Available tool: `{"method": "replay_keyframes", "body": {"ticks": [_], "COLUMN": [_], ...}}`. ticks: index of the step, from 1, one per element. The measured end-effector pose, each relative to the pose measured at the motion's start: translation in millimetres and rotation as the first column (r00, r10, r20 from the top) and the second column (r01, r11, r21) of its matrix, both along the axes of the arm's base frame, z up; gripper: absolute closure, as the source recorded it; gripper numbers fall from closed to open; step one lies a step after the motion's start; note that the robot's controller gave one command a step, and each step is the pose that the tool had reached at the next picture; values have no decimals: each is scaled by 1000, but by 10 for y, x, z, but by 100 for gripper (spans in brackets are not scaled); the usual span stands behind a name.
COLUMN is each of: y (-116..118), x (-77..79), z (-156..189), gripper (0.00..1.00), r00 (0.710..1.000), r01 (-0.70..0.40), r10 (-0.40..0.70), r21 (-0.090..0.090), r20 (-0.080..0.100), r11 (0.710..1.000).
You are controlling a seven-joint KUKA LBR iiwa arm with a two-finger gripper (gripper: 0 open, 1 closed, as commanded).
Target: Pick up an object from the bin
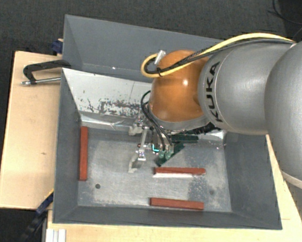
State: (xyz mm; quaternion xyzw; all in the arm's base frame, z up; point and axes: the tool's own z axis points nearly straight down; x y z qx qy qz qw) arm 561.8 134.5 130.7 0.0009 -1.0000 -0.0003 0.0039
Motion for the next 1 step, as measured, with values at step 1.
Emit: {"method": "replay_keyframes", "body": {"ticks": [1], "y": [-5], "x": [21], "z": [48], "gripper": [0], "r00": [1000], "r01": [1], "r10": [-1], "r21": [1], "r20": [8], "r11": [1000]}}
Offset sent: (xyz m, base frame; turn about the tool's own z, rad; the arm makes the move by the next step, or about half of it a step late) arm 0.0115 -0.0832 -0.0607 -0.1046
